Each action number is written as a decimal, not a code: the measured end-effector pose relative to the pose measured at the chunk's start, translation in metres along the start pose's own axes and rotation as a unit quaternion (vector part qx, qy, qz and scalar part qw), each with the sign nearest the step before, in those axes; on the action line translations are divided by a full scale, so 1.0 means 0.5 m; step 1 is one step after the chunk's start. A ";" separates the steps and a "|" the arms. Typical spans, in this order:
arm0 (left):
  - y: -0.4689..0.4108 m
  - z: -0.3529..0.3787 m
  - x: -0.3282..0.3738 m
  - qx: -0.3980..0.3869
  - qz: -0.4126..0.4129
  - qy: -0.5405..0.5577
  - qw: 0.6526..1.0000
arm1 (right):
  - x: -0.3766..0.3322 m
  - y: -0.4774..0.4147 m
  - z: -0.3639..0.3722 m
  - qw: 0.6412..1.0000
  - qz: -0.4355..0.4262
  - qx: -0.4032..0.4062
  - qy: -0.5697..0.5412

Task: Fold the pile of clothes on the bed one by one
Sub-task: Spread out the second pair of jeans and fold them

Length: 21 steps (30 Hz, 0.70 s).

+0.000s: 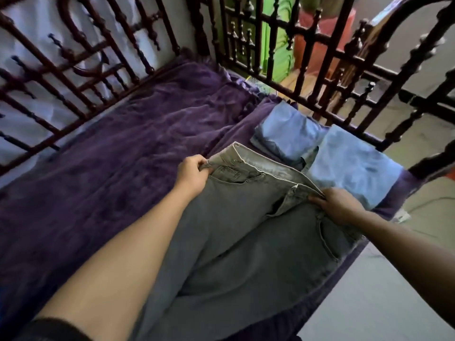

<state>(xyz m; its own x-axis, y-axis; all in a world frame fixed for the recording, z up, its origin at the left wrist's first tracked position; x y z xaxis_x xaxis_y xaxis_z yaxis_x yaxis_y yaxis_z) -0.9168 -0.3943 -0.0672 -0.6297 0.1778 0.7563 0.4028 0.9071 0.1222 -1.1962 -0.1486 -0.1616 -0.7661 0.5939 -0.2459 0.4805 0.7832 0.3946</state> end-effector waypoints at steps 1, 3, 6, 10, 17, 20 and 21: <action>-0.018 0.037 -0.009 0.000 -0.012 0.000 1.000 | 0.022 -0.030 0.020 1.000 0.012 -0.002 0.021; -0.047 0.095 -0.048 0.000 -0.052 0.009 0.999 | 0.055 -0.085 0.066 0.998 0.035 -0.005 0.059; -0.050 0.115 -0.132 0.012 -0.109 0.010 0.994 | 0.070 -0.139 0.145 0.991 0.052 -0.053 0.114; 0.040 0.082 -0.294 -0.004 -0.195 0.009 0.981 | 0.044 -0.164 0.199 0.977 0.074 -0.095 0.178; 0.347 -0.026 -0.627 -0.019 -0.388 -0.051 0.920 | -0.346 -0.207 0.294 0.958 -0.138 -0.107 0.227; 0.448 -0.023 -0.750 -0.072 -0.425 -0.094 0.897 | -0.516 -0.235 0.366 0.946 -0.217 -0.105 0.216; 0.473 -0.013 -0.786 -0.096 -0.423 -0.118 0.893 | -0.565 -0.247 0.395 0.940 -0.242 -0.100 0.219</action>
<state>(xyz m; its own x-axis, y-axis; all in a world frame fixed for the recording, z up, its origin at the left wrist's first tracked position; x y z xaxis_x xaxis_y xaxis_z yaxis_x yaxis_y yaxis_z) -0.5697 -0.2519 -0.3316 -0.8761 -0.4443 0.1872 -0.1915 0.6770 0.7107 -0.9547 -0.3767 -0.3155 -0.9976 0.0106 -0.0681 -0.0249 0.8662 0.4991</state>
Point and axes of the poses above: each hand's wrist, its own y-axis away from the middle knuckle, its own z-axis out of the palm, x = y × z, the point moved 10 cm from there along -y, towards the middle knuckle, and after that the axes turned 8 degrees about y, right-handed, at the moved point
